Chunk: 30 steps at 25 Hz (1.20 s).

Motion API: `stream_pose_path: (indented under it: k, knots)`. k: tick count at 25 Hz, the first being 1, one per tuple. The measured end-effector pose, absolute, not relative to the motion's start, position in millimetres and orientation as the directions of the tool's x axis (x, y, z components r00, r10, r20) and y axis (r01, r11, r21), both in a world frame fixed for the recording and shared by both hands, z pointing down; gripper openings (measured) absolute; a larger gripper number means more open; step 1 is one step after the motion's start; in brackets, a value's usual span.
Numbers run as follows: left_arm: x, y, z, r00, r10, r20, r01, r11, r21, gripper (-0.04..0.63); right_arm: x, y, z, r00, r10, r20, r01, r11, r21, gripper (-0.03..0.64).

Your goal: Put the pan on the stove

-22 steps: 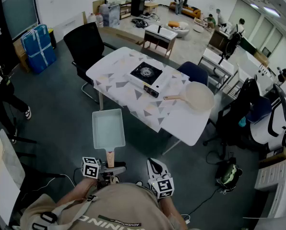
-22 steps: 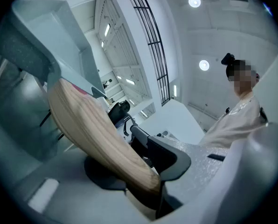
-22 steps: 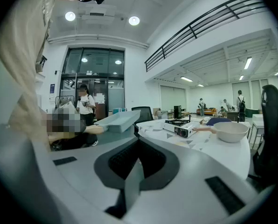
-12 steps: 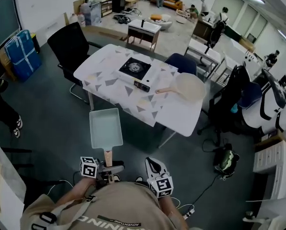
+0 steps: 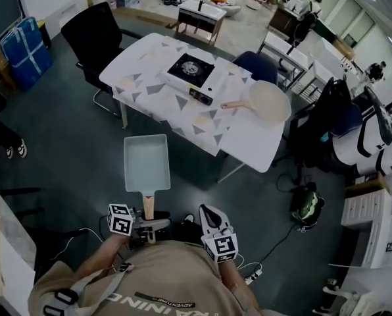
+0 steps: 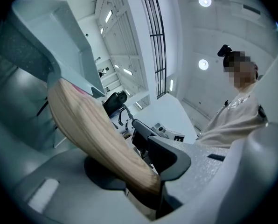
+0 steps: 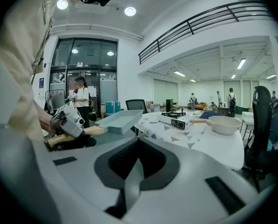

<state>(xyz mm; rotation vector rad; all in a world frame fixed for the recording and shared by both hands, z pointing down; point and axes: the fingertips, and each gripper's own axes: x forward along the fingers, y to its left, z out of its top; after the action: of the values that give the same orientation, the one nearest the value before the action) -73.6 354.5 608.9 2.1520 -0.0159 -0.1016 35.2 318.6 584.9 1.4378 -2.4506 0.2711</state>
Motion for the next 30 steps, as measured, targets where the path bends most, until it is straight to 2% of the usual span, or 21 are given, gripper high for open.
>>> stream_pose_path:
  k: [16, 30]
  knots:
    - [-53, 218, 582, 0.983, -0.169, -0.072, -0.03, -0.533, 0.845, 0.143, 45, 167, 596, -0.574, -0.777, 0.258, -0.813, 0.579, -0.068, 0.0]
    - [-28, 131, 583, 0.961, -0.275, -0.043, -0.105, -0.502, 0.858, 0.143, 56, 60, 621, -0.696, -0.662, 0.278, -0.707, 0.7, -0.106, 0.0]
